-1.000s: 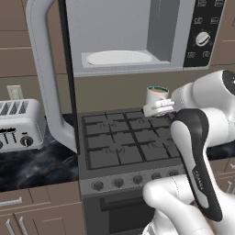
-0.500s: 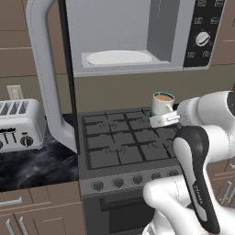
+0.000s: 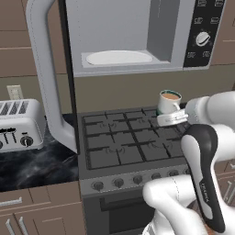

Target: Pick the cup of tea, navigate to the dining table, and place it on the saucer.

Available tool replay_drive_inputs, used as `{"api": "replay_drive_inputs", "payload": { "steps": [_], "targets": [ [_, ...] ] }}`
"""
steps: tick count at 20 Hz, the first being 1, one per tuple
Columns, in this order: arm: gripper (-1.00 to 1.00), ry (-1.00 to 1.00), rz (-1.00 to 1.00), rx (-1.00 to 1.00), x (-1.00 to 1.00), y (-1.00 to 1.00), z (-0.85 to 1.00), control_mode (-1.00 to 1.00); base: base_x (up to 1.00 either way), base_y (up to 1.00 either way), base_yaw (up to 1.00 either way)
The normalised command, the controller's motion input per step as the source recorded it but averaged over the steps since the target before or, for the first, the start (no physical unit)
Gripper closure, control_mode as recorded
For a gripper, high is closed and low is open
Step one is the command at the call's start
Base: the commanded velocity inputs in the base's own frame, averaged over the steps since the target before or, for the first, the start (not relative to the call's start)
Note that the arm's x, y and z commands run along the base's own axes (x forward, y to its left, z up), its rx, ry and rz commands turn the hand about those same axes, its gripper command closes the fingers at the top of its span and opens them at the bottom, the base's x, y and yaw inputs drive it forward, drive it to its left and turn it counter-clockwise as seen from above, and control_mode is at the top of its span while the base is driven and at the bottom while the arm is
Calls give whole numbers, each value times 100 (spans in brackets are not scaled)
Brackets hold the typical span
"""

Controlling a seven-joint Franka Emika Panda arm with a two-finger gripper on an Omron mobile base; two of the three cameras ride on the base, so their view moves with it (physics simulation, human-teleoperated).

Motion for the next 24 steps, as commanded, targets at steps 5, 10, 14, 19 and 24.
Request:
{"api": "replay_drive_inputs", "payload": {
  "steps": [5,10,14,19,24],
  "targets": [
    [100,0,0,0,0,-22,7,-100,0,0,0],
    [100,-1,0,0,0,-3,0,-100,0,0,0],
    [100,0,0,0,0,0,0,-100,0,0,0],
    [100,0,0,0,0,0,0,-100,0,0,0],
    [100,0,0,0,0,0,0,100,-41,0,0]
  ]
}}
